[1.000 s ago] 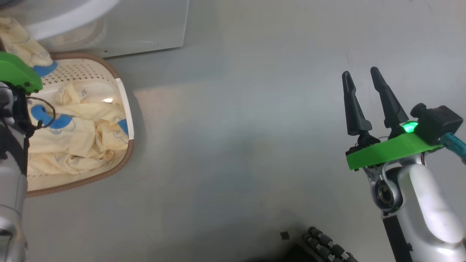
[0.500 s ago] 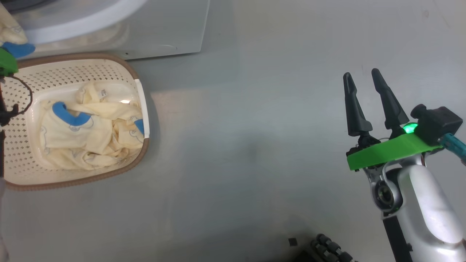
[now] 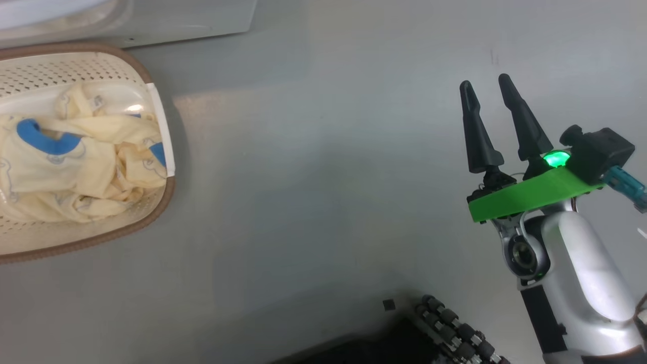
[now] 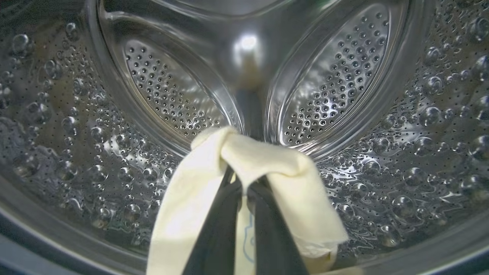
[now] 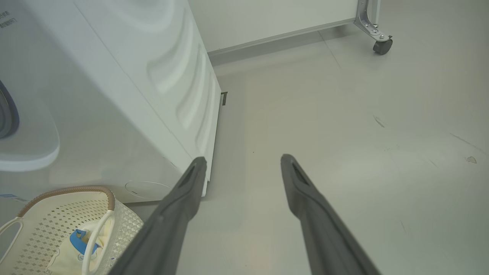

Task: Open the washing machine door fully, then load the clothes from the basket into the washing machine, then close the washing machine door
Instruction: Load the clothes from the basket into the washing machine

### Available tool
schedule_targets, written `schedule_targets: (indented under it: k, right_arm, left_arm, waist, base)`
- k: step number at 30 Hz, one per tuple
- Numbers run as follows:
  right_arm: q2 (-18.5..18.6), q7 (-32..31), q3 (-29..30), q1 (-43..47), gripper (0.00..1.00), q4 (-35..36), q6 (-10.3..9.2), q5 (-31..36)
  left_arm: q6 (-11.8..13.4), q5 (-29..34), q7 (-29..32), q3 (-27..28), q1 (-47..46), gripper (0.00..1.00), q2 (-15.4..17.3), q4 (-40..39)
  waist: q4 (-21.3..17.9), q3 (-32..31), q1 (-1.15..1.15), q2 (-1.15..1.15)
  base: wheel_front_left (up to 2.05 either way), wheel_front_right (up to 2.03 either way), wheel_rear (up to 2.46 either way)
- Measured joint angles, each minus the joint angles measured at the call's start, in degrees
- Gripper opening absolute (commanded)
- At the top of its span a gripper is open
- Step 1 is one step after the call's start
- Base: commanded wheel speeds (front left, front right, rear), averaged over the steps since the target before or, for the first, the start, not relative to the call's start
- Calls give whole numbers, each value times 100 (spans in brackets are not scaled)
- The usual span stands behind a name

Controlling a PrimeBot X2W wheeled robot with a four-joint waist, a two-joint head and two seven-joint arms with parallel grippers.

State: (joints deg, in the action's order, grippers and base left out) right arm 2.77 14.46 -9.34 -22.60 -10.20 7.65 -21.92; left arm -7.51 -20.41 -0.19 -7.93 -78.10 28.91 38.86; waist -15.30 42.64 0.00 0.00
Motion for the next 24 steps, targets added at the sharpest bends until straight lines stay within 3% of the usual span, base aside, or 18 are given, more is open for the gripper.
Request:
schedule_targets:
  k: [5, 12, 24]
  right_arm:
    - [0, 0, -171, -66, 100, -4, 0, -183]
    - [-2, 0, -347, -236, 100, -11, 0, -376]
    - [-3, 0, -397, -268, 100, -10, 0, -447]
  left_arm:
    - [0, 83, 138, -209, -720, 0, 264, 36]
    - [0, 252, -108, -569, -1514, 0, 486, 581]
    - [0, 372, -283, -1149, -1957, 0, 498, 1886]
  waist:
    - [-224, 276, 0, 0]
    - [-493, 534, 0, 0]
    - [-672, 743, 1, 0]
  base:
    - [0, 0, 0]
    - [0, 0, 0]
    - [0, 0, 0]
